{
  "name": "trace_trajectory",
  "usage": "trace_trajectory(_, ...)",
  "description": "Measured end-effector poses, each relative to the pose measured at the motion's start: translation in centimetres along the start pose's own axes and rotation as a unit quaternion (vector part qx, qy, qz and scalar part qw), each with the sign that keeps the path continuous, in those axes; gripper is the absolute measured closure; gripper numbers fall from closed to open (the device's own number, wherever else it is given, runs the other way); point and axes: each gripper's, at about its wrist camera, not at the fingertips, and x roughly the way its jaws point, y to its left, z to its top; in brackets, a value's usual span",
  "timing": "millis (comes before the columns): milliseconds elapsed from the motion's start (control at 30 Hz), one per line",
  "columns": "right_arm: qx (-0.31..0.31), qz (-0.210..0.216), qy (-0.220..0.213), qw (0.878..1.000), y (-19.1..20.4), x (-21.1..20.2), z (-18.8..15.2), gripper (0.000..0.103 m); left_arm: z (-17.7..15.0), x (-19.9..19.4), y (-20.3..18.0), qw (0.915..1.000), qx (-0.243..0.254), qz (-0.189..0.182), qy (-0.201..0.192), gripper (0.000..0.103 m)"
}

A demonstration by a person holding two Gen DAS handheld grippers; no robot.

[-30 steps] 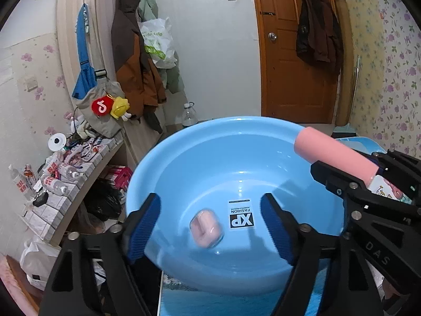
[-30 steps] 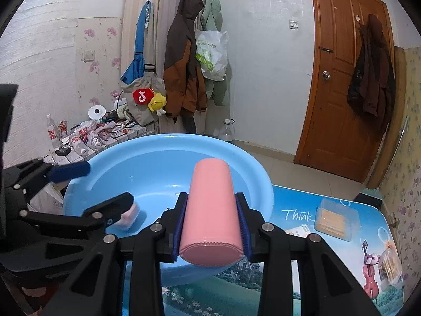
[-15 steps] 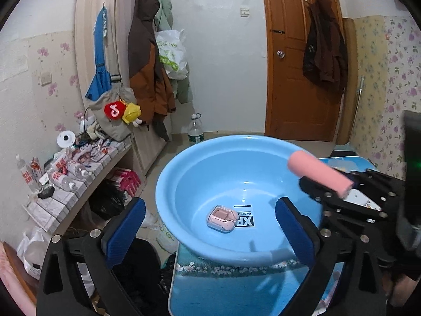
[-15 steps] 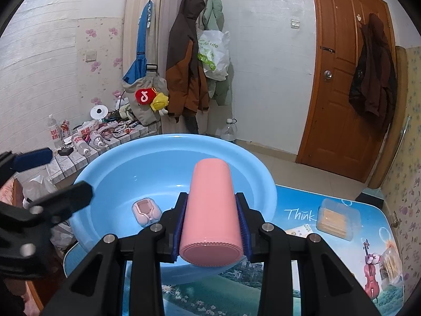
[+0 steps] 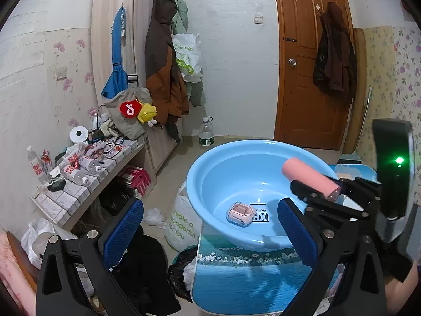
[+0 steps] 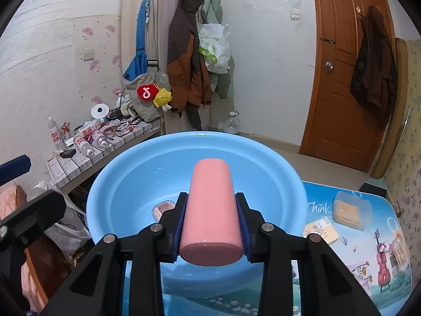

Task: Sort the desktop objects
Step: 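Lower the foam cylinder into the basin and open the right gripper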

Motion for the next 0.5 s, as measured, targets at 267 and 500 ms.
trace_trajectory(267,0.007,-0.012,0.021,1.000,1.3,1.1,0.0,0.068,-0.2,-0.1,0.9,0.9999,-0.014,-0.003,-0.001,0.000)
trace_trajectory(500,0.006,-0.027,0.034,0.999,0.9,1.6,-0.3,0.067,-0.4,0.0,1.3,0.9998,-0.019,-0.004,0.002,0.000)
